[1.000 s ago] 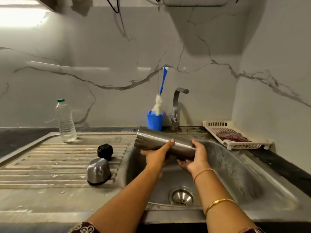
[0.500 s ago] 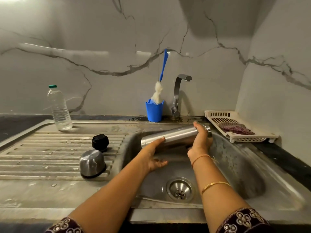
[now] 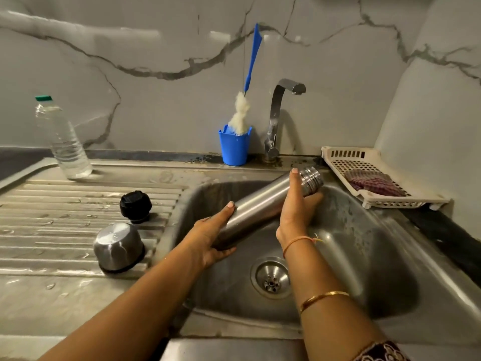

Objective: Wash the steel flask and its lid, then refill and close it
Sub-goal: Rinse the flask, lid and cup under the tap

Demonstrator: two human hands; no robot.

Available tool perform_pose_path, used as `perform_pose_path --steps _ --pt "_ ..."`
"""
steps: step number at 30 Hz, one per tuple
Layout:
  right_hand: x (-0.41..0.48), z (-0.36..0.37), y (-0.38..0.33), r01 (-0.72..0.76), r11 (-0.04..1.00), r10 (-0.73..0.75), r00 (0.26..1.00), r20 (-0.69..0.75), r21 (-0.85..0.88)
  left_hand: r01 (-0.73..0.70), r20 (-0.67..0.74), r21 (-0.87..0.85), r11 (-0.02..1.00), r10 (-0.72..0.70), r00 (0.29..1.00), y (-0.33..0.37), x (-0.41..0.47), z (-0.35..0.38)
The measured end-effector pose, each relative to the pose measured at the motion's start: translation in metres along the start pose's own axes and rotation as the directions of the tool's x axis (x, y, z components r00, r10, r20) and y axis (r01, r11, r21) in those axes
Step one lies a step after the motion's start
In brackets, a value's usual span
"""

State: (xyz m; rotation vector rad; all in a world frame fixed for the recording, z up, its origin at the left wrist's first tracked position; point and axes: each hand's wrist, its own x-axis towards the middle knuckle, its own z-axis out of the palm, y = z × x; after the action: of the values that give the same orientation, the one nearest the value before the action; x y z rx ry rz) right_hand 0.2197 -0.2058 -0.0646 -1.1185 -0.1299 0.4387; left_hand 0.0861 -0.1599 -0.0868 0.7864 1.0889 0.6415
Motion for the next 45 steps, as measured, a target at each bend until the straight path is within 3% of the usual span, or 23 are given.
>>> perform_pose_path --steps 9,17,22,25,28,31,34,37,40,41,43,45 --pt "0.011 -0.004 -0.003 -0.145 0.981 0.163 0.977 0.14 -0.132 0.1 0.05 -0.023 0.995 -0.098 0.994 -0.003 0.002 0.003" --pt "0.016 -0.017 -0.018 -0.165 0.975 0.203 0.935 0.291 -0.148 0.14 0.239 0.185 0.973 -0.183 0.954 -0.017 -0.014 0.02" --pt "0.015 -0.029 -0.024 -0.092 0.974 0.157 0.933 0.323 -0.207 0.108 0.304 0.393 0.913 -0.24 0.922 -0.016 -0.004 0.016" --pt "0.02 -0.03 -0.024 -0.034 0.977 0.099 0.945 0.311 -0.208 0.002 0.269 0.481 0.877 -0.149 0.952 -0.015 0.012 0.02" --pt "0.022 -0.025 -0.015 0.139 0.927 -0.038 0.959 0.281 -0.35 -0.215 0.171 0.519 0.827 0.146 0.974 -0.006 0.032 0.026" --pt "0.021 -0.021 -0.006 0.33 0.794 -0.186 0.932 0.312 -0.511 -0.42 0.109 0.606 0.676 0.452 0.885 0.015 0.051 0.042" --pt "0.023 -0.019 -0.002 0.412 0.698 -0.291 0.91 0.295 -0.585 -0.538 0.118 0.679 0.5 0.649 0.752 0.04 0.065 0.065" --pt "0.028 -0.017 -0.002 0.467 0.645 -0.392 0.882 0.263 -0.605 -0.573 0.286 0.81 0.124 0.769 0.571 0.064 0.089 0.093" --pt "0.033 -0.016 -0.003 0.504 0.606 -0.441 0.857 0.267 -0.615 -0.499 0.548 0.81 -0.307 0.701 0.457 0.082 0.106 0.12" --pt "0.035 -0.015 -0.003 0.506 0.599 -0.443 0.855 0.269 -0.62 -0.455 0.625 0.774 -0.439 0.644 0.441 0.088 0.113 0.128" --pt "0.04 -0.014 -0.002 0.506 0.594 -0.443 0.855 0.271 -0.625 -0.421 0.699 0.714 -0.559 0.541 0.467 0.097 0.131 0.142" --pt "0.042 -0.013 -0.001 0.502 0.607 -0.437 0.858 0.269 -0.616 -0.446 0.662 0.747 -0.494 0.486 0.57 0.106 0.146 0.153"
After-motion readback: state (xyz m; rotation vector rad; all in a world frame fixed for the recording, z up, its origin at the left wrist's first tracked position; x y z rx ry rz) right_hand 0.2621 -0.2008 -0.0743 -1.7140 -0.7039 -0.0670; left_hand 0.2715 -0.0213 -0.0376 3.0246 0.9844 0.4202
